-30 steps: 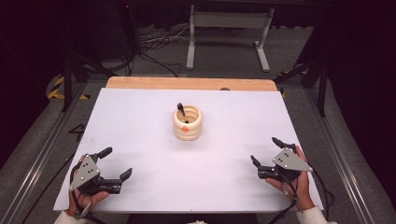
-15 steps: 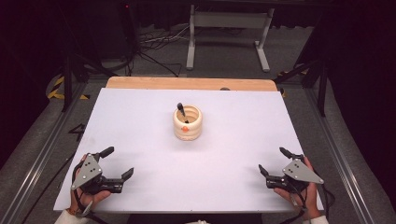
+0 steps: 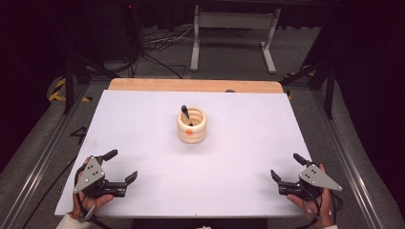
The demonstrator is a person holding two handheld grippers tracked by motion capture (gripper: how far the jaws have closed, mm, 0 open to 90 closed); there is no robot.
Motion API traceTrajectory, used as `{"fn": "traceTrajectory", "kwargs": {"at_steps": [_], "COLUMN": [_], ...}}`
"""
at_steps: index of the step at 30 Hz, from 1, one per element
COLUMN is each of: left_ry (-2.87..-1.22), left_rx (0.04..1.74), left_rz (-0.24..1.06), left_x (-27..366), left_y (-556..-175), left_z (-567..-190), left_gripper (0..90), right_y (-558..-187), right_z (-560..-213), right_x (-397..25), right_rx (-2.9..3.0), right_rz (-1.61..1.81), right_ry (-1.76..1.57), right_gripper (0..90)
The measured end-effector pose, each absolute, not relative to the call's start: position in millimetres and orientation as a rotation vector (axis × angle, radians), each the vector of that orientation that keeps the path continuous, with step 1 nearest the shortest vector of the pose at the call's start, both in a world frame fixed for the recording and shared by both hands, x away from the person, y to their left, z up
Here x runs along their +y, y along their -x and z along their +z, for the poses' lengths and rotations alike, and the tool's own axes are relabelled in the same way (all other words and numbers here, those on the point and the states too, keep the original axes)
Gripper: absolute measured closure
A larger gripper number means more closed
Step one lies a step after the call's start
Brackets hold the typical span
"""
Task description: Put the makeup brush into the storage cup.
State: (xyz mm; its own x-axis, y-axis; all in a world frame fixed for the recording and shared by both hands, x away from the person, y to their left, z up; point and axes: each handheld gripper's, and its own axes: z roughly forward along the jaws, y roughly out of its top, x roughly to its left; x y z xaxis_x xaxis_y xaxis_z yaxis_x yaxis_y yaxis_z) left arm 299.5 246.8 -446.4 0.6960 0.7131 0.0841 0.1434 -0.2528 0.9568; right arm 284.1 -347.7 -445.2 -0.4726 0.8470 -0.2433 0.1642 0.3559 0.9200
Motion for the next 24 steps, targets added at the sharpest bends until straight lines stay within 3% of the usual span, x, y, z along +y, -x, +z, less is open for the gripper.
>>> {"fn": "traceTrajectory", "kwargs": {"at_steps": [24], "left_ry": [-1.772], "left_rx": [0.688], "left_rz": [0.616], "left_x": [246.6], "left_y": [-301.4], "left_z": [-446.7], "left_gripper": [3.2], "right_y": [-283.3], "right_z": [-442.7], "right_x": [-338.3], "right_rx": [1.875], "right_rz": [1.149], "right_ry": [-0.864], "right_gripper": [5.9]}}
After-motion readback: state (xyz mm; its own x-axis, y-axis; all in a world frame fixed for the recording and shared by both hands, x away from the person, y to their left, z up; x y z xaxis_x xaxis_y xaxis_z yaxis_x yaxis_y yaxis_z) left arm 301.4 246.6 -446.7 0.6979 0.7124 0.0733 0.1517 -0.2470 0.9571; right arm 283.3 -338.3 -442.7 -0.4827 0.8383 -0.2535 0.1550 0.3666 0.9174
